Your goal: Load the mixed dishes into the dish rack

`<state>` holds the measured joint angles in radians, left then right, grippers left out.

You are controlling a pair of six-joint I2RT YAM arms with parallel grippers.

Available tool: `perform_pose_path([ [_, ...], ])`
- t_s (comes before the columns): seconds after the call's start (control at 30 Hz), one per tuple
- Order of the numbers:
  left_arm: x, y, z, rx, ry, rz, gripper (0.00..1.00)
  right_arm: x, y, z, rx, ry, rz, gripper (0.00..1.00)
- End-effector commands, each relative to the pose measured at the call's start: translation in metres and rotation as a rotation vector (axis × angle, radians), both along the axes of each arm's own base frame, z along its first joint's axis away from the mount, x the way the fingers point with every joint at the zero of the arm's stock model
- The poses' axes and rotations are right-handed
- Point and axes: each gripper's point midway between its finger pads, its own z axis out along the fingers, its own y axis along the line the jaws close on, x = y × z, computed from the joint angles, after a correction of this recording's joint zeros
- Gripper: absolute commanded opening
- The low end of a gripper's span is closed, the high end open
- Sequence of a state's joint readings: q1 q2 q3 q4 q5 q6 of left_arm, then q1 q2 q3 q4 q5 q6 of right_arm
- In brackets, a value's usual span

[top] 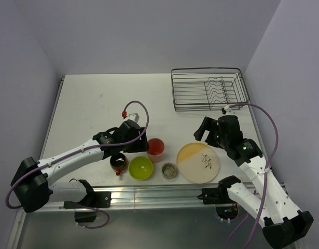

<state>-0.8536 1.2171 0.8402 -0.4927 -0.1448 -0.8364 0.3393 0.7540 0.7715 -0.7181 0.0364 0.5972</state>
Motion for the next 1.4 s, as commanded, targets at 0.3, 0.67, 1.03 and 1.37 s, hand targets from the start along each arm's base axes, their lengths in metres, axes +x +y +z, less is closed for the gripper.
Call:
perform_pose_path([
  [0.3,0.01,-0.027,0.007,-0.071,-0.026,-0.032,0.32,0.005,0.006,0.002,0.026,-0.024,0.019,0.98],
  [0.67,0.01,-0.025,0.086,-0.275,-0.249,-0.067,0.0,0.001,0.057,0.027,0.256,-0.041,0.214,0.97],
  [1.03,-0.016,0.006,0.212,-0.741,-0.79,-0.102,0.0,-0.005,0.124,0.081,0.802,-0.009,0.354,0.96],
  [1.37,-0.007,0.01,0.22,-0.763,-0.892,-0.066,0.0,0.001,0.137,0.14,1.196,-0.064,0.273,0.94],
])
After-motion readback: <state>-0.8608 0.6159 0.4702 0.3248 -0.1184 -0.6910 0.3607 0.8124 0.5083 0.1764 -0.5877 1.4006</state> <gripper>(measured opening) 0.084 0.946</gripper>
